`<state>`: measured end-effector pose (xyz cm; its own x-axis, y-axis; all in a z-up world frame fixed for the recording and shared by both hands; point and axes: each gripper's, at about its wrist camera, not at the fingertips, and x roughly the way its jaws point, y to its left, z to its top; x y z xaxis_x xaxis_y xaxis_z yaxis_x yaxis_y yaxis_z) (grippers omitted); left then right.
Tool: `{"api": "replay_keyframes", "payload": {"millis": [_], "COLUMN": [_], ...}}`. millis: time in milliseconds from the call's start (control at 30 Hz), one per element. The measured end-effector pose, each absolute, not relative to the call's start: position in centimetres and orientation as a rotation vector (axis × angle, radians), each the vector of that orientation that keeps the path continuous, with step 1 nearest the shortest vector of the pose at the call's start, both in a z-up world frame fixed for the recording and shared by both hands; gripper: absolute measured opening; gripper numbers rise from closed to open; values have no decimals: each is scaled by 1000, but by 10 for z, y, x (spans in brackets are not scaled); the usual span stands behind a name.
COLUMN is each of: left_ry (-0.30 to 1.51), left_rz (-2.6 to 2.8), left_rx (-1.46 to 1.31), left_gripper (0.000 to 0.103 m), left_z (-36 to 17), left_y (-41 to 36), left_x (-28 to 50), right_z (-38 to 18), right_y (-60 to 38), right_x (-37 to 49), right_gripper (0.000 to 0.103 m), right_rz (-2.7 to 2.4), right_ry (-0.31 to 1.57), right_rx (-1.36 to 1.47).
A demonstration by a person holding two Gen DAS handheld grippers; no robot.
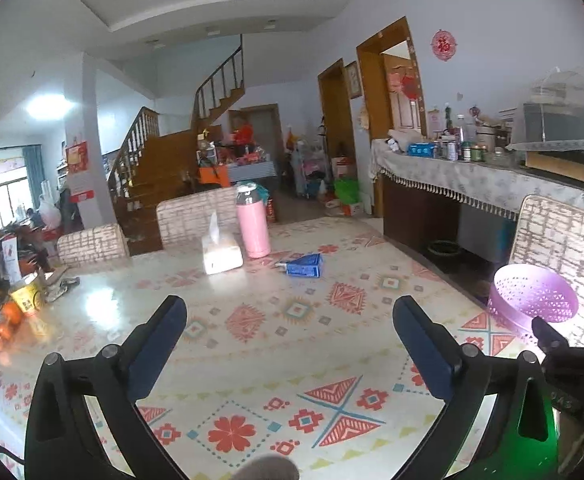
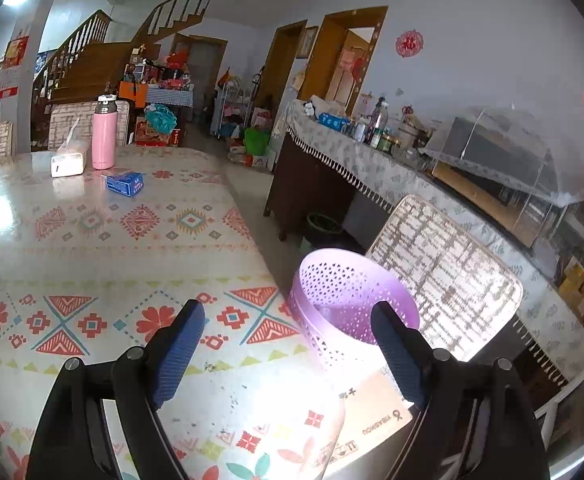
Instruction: Collect trash
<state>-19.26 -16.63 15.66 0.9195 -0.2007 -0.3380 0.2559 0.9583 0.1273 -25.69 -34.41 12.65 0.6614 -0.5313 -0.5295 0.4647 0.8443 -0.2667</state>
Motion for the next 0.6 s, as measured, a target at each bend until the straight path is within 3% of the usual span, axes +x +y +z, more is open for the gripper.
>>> {"api": "replay_keyframes", "payload": {"millis": [600], "left_ry": [530], "left_rz": [-345], "left_rx": [240], "left_gripper": [103], "left_z": [109], "left_y": [-206], "left_x": [-187], "right_z": [94], "right_y": [-380], "right_x": [-273], "right_gripper": [88], "right_rz": [-540], "right_ry": [687], "right_rx": [56]}}
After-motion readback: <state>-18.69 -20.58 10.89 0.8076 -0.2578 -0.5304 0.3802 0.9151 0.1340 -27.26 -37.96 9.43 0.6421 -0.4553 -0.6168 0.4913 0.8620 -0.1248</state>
